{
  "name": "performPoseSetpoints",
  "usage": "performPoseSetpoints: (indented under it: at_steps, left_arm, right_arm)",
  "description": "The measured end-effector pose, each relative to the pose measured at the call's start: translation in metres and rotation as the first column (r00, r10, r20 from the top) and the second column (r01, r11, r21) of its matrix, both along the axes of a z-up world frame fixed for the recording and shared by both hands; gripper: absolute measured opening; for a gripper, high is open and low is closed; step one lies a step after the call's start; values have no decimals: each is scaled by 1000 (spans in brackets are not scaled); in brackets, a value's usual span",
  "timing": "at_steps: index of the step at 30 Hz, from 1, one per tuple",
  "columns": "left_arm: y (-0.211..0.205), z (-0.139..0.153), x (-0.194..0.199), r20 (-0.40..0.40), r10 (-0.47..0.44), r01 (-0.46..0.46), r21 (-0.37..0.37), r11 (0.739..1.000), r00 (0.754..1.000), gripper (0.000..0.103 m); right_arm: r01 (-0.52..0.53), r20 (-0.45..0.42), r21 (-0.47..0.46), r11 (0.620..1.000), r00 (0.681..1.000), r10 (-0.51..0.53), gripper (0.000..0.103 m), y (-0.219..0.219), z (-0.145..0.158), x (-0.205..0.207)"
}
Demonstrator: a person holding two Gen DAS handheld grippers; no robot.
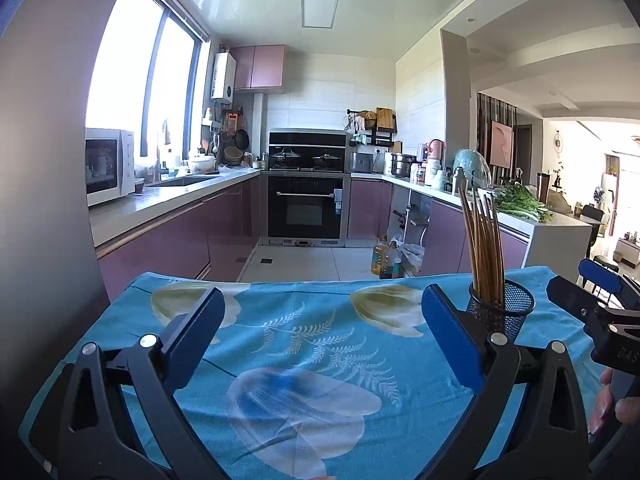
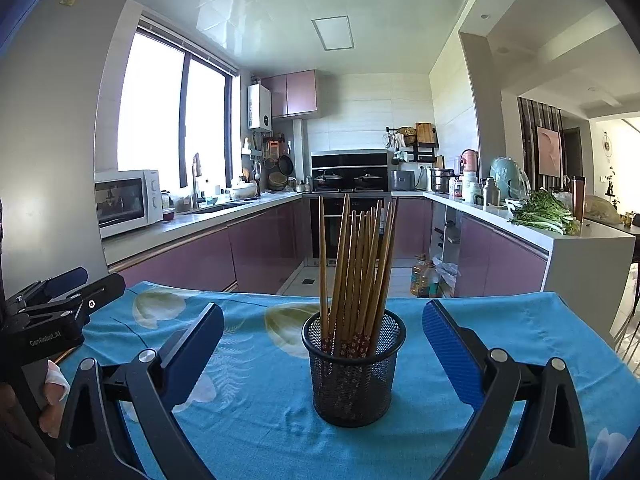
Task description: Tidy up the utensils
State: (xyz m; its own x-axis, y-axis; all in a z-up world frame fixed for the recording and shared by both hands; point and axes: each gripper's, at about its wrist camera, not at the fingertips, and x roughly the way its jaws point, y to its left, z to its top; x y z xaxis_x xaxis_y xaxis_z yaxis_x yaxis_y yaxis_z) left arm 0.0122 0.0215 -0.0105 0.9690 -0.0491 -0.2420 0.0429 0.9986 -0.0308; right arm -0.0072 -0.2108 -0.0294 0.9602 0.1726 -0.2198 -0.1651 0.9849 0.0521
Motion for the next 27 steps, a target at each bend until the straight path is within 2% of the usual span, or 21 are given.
performPoseSetpoints:
  at_steps: [27]
  left_arm:
    - [-2,0,-6,18,3,-3,8,1000,1000,97]
  right_arm:
    - [5,6,12,1000,1000,-6,96,-1,1,-3]
